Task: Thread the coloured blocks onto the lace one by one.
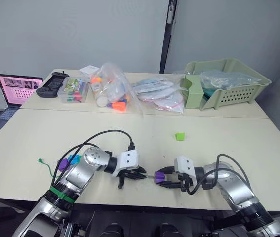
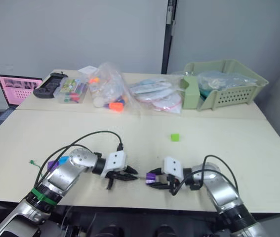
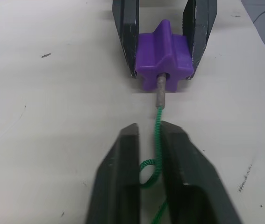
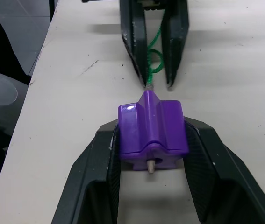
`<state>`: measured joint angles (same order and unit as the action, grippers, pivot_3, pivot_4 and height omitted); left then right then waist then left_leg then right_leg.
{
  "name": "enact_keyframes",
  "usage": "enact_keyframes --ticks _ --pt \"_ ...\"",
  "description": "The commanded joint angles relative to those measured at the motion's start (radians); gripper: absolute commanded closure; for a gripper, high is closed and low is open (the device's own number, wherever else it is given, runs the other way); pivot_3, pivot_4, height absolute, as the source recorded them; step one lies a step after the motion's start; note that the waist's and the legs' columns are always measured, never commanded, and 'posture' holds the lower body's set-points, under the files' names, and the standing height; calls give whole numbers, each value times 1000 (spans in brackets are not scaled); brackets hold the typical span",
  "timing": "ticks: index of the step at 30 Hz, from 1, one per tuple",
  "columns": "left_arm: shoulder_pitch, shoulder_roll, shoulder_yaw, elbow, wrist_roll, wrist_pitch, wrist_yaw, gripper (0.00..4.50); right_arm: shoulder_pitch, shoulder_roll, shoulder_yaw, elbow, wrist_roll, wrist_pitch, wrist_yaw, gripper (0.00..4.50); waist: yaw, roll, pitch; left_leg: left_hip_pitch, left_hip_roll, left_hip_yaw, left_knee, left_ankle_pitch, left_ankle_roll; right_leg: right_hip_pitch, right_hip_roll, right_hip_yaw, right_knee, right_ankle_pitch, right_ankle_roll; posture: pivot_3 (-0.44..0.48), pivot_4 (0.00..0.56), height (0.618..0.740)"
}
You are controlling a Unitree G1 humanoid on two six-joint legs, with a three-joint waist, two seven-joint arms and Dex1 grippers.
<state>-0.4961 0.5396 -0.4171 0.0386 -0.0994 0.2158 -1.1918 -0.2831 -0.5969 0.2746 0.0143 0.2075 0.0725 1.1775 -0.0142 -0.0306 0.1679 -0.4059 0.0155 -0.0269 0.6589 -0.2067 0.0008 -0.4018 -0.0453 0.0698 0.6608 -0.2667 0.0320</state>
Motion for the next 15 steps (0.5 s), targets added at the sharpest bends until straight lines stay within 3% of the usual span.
enact_keyframes --ticks 1,15 --pt "-14 -13 18 -33 -23 0 -11 4483 19 -10 13 4 -27 17 -6 3127 0 0 0 0 0 0 0 0 0 0 0 0 0 0 0 0 150 740" --pt "-53 -90 -64 -43 51 83 16 4483 5 7 25 8 -34 38 -21 3127 0 0 0 0 0 0 0 0 0 1 0 0 0 0 0 0 150 740"
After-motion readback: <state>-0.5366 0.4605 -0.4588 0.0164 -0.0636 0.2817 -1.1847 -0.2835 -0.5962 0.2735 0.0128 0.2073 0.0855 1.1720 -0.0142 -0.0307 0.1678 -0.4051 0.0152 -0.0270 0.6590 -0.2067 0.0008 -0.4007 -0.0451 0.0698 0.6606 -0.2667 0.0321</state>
